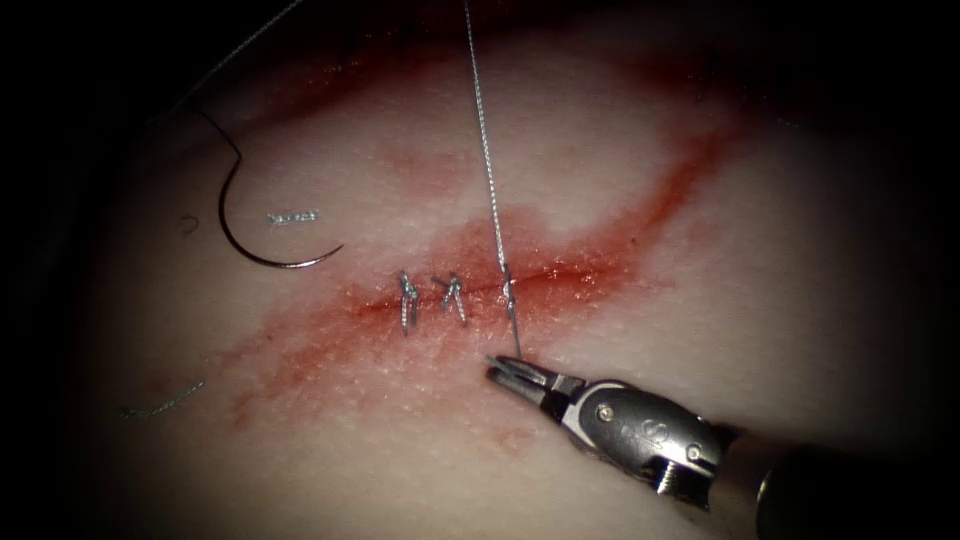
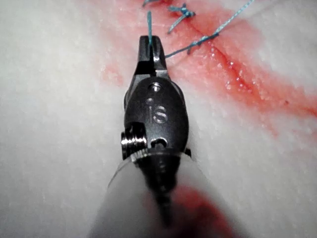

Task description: Wound Closure

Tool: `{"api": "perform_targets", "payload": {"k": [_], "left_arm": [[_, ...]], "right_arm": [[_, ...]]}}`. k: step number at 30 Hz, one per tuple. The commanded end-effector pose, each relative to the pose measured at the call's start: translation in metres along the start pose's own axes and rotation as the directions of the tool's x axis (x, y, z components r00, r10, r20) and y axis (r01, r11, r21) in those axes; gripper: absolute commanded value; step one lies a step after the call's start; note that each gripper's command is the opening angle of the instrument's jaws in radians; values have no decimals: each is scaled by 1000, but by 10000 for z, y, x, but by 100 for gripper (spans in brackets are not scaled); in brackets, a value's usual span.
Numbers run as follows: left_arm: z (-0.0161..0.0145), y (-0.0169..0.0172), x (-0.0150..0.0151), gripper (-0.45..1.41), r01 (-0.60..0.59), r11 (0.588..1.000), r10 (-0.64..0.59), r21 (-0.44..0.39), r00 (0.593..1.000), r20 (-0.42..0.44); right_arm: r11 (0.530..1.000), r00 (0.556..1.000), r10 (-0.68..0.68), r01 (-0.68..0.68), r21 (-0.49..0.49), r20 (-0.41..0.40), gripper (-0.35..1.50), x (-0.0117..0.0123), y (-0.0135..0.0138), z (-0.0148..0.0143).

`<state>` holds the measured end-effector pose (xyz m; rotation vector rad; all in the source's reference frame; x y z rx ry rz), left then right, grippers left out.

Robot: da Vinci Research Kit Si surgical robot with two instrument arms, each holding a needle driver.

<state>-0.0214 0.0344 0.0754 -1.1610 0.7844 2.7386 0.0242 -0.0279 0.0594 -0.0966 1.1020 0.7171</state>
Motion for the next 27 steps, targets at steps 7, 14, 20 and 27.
{"api": "perform_targets", "payload": {"k": [7,14,20,27], "left_arm": [[8,-12,-1,-45,-34,998,33,50,999,28],[11,-36,-2,-45,-44,997,41,67,998,40],[12,-35,-1,-45,-50,996,47,69,998,46],[13,-42,-1,-45,-43,997,40,67,998,54]], "right_arm": [[997,993,-43,35,65,114,-35,-38,-33,-1],[988,978,-94,68,140,187,-35,-64,-62,-7],[987,978,-93,66,144,187,-35,-61,-63,-8],[986,974,-92,60,156,207,-35,-65,-65,-15]]}}
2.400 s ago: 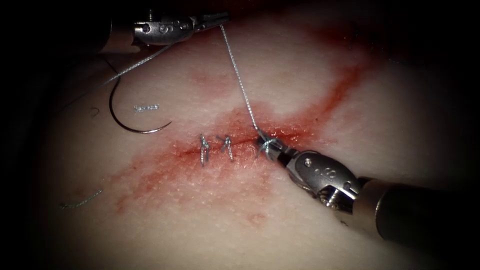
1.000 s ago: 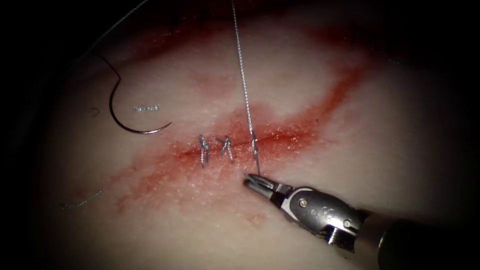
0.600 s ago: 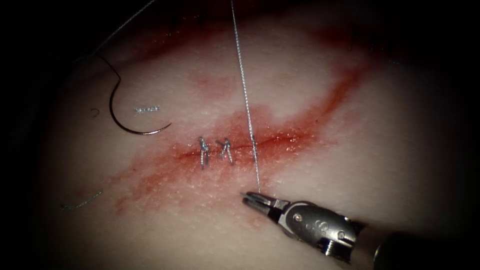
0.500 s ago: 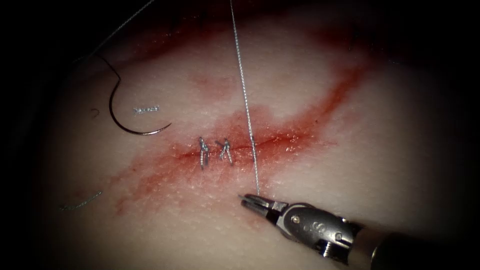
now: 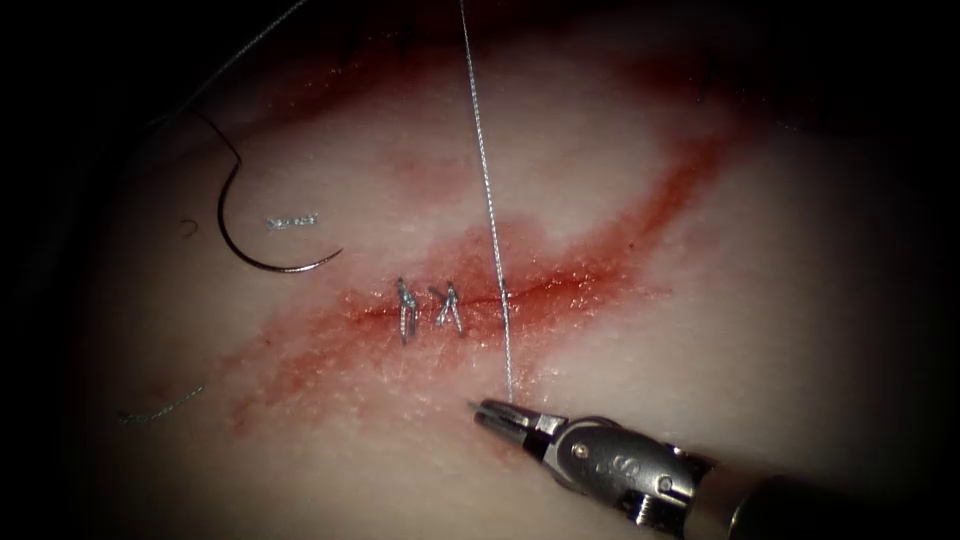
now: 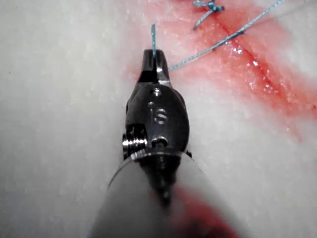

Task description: Wound Closure

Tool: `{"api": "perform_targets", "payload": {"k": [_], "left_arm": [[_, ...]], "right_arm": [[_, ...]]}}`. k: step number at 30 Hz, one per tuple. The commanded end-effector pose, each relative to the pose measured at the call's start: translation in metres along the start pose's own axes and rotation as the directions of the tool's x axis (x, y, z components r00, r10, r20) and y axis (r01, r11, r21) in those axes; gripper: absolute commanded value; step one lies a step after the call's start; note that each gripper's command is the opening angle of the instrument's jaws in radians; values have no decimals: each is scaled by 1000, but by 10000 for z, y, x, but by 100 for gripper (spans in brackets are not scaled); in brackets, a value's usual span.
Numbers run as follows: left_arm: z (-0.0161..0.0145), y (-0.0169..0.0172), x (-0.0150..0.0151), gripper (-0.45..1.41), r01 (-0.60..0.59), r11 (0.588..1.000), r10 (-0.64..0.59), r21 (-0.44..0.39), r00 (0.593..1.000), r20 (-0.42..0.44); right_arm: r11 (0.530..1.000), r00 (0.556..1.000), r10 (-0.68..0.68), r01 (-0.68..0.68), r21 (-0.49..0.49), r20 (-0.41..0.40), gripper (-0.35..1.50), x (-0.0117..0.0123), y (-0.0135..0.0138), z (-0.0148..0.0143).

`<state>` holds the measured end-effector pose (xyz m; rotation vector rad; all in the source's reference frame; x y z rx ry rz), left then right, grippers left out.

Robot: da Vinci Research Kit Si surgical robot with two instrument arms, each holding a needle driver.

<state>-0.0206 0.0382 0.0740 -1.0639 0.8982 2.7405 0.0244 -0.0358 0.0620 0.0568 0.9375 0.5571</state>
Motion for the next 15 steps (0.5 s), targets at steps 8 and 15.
{"api": "perform_targets", "payload": {"k": [8,15], "left_arm": [[8,-2,0,-45,-4,1000,4,0,1000,1],[10,-2,1,-45,3,1000,-3,6,1000,9]], "right_arm": [[997,999,40,-41,58,32,-35,-6,-19,4],[992,996,39,-47,113,75,-35,-7,-34,3]]}}
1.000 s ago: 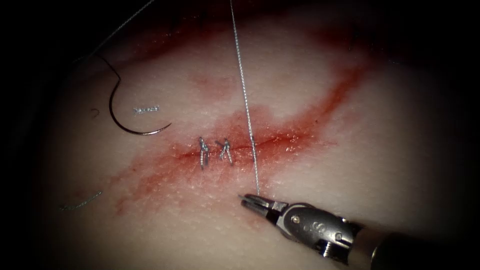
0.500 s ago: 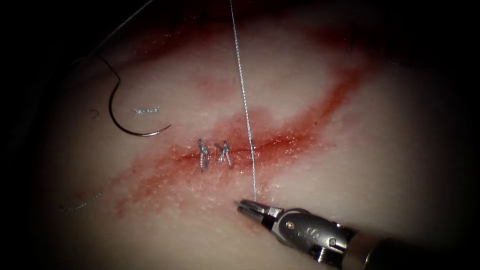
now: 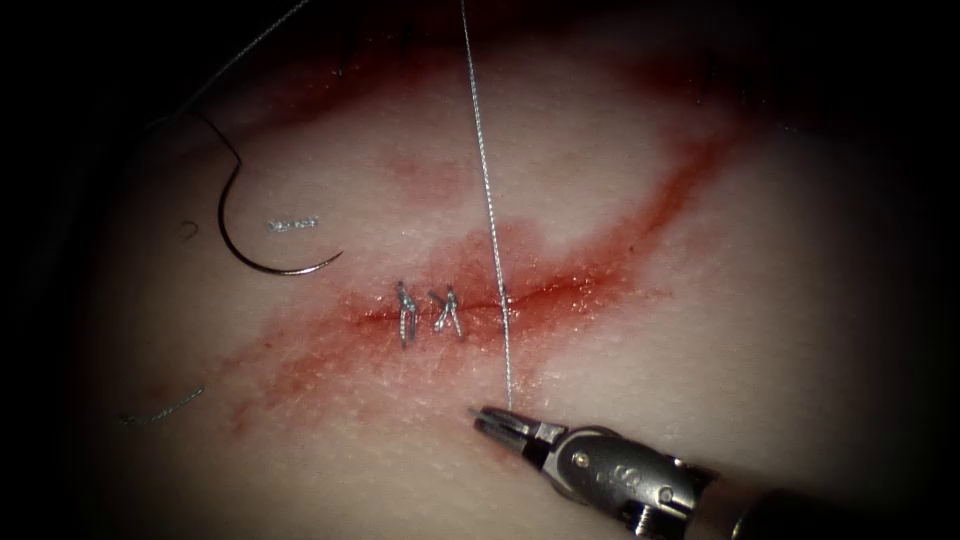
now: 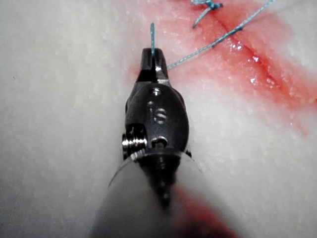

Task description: Wound Closure

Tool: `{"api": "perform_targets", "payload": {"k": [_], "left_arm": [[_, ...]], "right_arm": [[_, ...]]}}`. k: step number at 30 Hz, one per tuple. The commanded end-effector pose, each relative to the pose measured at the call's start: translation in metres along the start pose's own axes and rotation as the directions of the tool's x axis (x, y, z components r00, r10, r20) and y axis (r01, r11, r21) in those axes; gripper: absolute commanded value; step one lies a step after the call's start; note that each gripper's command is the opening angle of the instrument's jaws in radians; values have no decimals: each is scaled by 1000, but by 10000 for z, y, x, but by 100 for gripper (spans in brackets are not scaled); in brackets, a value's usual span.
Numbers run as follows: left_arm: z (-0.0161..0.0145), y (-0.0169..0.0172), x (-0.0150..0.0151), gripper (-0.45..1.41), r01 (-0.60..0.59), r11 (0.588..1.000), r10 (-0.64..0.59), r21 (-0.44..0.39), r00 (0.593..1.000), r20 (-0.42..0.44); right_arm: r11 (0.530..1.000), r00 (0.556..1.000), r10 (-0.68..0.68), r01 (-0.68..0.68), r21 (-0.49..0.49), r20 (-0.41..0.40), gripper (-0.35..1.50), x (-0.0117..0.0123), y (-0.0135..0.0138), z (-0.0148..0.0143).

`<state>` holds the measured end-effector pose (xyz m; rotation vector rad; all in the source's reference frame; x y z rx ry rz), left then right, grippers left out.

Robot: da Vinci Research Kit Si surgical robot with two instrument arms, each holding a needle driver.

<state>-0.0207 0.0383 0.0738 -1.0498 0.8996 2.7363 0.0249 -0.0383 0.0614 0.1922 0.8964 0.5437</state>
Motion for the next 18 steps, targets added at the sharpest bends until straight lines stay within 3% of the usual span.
{"api": "perform_targets", "payload": {"k": [1,5,12,18], "left_arm": [[9,2,0,-45,-2,1000,2,2,1000,1],[8,5,0,-45,-4,1000,4,4,1000,2],[0,16,7,-45,30,1000,-30,-5,999,-26],[-33,48,37,-45,75,996,-81,-49,989,-121]], "right_arm": [[1000,1000,-7,7,23,1,-35,1,-8,10],[1000,1000,-16,16,13,-3,-35,3,-3,10],[999,992,-30,25,-48,-126,-35,18,21,4],[994,977,12,-34,-100,-214,-25,50,65,-9]]}}
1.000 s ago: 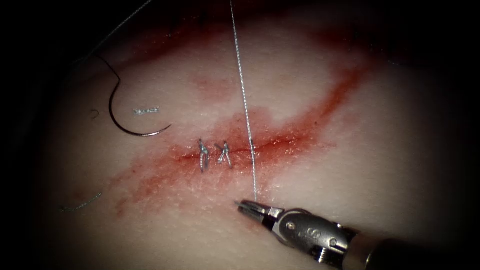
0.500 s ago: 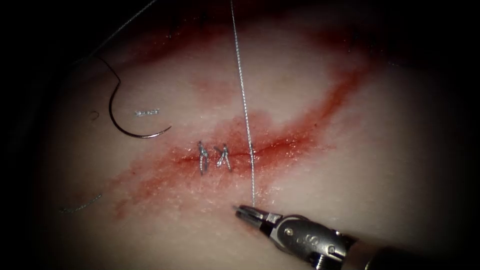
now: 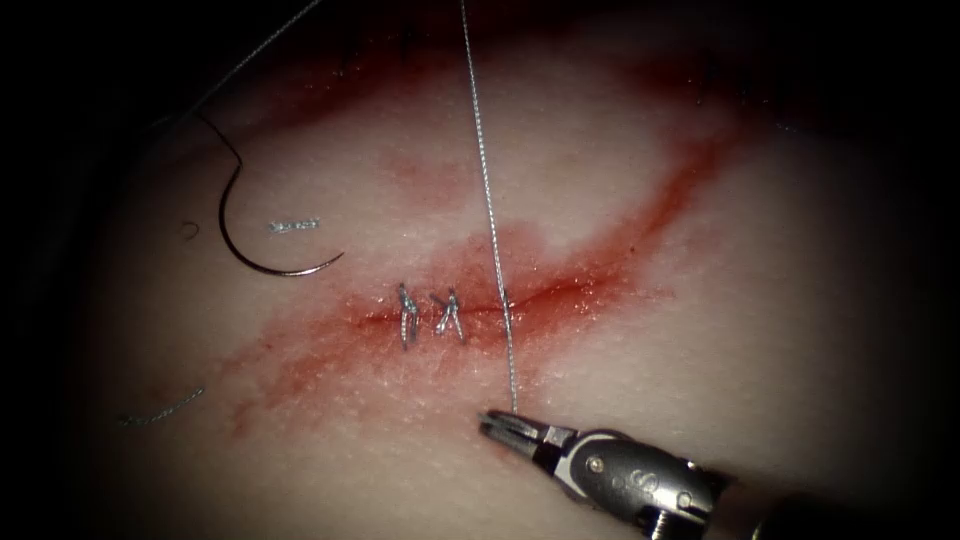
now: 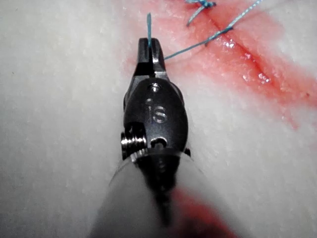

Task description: Wound Closure

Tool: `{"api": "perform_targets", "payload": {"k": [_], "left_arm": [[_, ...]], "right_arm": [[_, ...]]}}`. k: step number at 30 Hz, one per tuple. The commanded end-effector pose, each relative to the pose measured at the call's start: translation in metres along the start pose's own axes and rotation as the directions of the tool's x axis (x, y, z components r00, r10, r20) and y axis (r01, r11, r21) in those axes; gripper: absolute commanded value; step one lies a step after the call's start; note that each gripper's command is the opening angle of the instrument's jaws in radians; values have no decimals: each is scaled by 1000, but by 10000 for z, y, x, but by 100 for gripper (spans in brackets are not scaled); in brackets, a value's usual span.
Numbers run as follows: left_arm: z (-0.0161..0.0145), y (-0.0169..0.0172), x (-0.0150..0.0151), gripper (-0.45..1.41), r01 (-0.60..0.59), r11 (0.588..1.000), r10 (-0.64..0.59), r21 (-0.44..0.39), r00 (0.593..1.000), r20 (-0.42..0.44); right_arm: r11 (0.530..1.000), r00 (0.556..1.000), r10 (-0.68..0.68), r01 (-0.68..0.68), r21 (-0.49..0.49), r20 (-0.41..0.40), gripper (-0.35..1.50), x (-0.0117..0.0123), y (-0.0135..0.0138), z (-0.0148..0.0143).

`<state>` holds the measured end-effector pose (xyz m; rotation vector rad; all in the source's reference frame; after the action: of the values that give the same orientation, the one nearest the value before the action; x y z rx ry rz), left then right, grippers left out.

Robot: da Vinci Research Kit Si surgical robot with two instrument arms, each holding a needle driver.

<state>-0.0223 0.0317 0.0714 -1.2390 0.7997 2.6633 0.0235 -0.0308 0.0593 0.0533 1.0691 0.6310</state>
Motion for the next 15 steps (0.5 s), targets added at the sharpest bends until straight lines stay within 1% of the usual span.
{"api": "perform_targets", "payload": {"k": [1,3,4,5,7,8,9,10,11,12,14,15], "left_arm": [[0,8,6,-45,5,1000,-6,-11,1000,-21],[-13,22,18,-45,29,999,-30,-25,998,-48],[-13,22,18,-45,29,999,-30,-25,998,-48],[-31,37,32,-45,63,997,-67,-44,995,-79],[-48,50,45,-45,87,994,-93,-63,990,-104],[-56,54,51,-45,99,992,-107,-71,988,-114],[-62,58,57,-45,101,992,-110,-78,987,-121],[-69,60,63,-45,103,991,-114,-84,985,-128],[-77,61,71,-45,108,990,-120,-93,983,-136],[-82,61,78,-45,113,989,-126,-101,982,-143],[-94,58,92,-45,123,985,-142,-119,977,-160],[-99,58,99,-45,127,984,-148,-127,974,-169]], "right_arm": [[1000,1000,7,-7,-11,-12,-35,5,9,11],[999,1000,20,-21,-25,-13,-35,13,21,14],[999,1000,20,-21,-25,-13,-35,13,21,14],[999,999,25,-26,-39,-26,-35,18,32,19],[999,999,29,-30,-46,-25,-35,20,39,22],[998,999,30,-31,-48,-25,9,20,41,24],[998,999,29,-31,-50,-25,59,19,42,25],[998,999,29,-30,-51,-25,101,19,42,27],[998,999,27,-29,-52,-25,120,18,41,28],[998,999,27,-28,-53,-28,133,18,39,29],[1000,999,25,-26,-6,-41,147,19,34,31],[1000,998,24,-23,19,-56,147,20,32,31]]}}
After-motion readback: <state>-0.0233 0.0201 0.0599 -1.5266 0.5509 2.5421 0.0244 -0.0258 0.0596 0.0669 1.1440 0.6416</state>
